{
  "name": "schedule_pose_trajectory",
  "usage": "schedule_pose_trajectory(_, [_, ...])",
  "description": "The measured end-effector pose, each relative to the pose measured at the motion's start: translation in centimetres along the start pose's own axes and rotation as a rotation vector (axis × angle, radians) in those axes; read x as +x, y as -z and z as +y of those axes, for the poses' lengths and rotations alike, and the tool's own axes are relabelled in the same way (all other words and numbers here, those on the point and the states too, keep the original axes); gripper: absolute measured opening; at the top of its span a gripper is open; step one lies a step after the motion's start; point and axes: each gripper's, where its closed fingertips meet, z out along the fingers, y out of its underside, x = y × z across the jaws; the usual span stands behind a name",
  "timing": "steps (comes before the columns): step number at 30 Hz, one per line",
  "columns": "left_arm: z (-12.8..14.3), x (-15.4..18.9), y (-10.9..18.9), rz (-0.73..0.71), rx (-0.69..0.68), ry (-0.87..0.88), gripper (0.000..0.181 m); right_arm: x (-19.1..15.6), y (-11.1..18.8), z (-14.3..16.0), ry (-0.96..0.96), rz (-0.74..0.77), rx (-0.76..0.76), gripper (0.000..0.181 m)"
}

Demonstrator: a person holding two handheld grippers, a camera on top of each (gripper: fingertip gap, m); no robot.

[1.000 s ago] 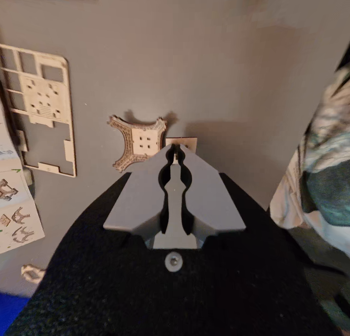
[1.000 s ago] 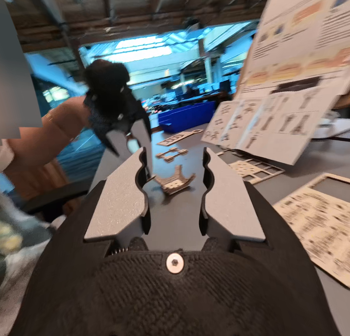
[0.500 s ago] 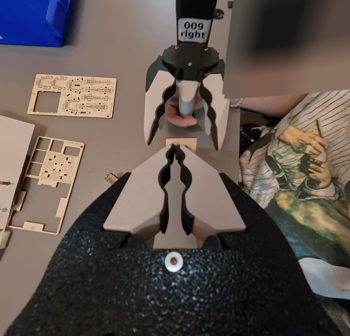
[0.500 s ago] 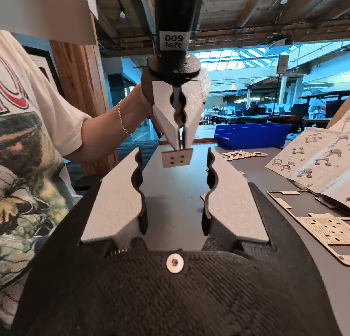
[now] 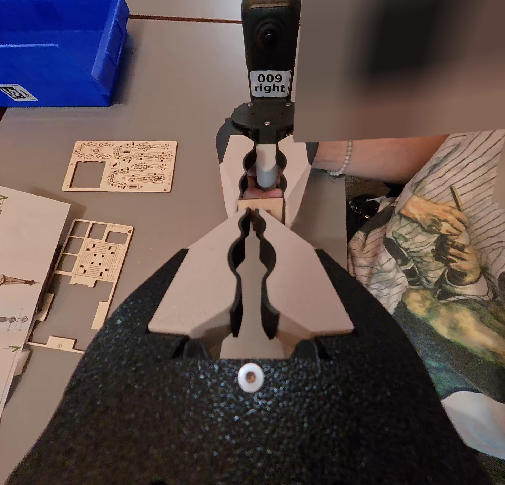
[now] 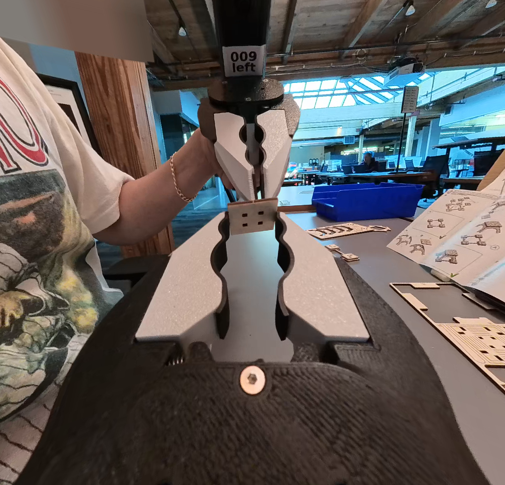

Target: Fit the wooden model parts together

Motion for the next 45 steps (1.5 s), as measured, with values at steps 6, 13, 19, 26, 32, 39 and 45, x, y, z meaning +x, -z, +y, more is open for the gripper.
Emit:
schedule_pose_trajectory(6, [-0.6,-0.8,1.0,-0.097,0.022,-0.022,0.005,1.1,0.8,-1.5,-0.050,0.048,0.093,0.031])
schedule_pose_trajectory(13, [-1.6,-0.8,1.0,-0.154,0.054,-0.050,0.007,0.8,1.1,-2.3,-0.054,0.024,0.142,0.031])
schedule_pose_trajectory(19, [-1.4,-0.4,0.3,-0.134,0.031,-0.055,0.005,0.4,0.8,-2.1,-0.046,0.006,0.129,0.031])
schedule_pose_trajectory(26, [-1.0,-0.5,0.1,-0.136,0.014,-0.058,0.000,0.6,0.7,-1.6,-0.032,0.016,0.099,0.031])
schedule_pose_trajectory(32, [-0.2,-0.6,0.0,-0.152,-0.073,-0.065,0.000,0.7,0.6,-0.7,0.012,0.038,0.037,0.031])
schedule_pose_trajectory(39, [0.7,-0.5,0.0,-0.155,-0.176,-0.054,0.000,0.8,0.4,0.2,0.040,0.045,-0.018,0.031])
schedule_pose_trajectory(45, [1.2,-0.5,0.0,-0.157,-0.230,-0.046,0.000,0.9,0.4,0.3,0.050,0.053,-0.032,0.031])
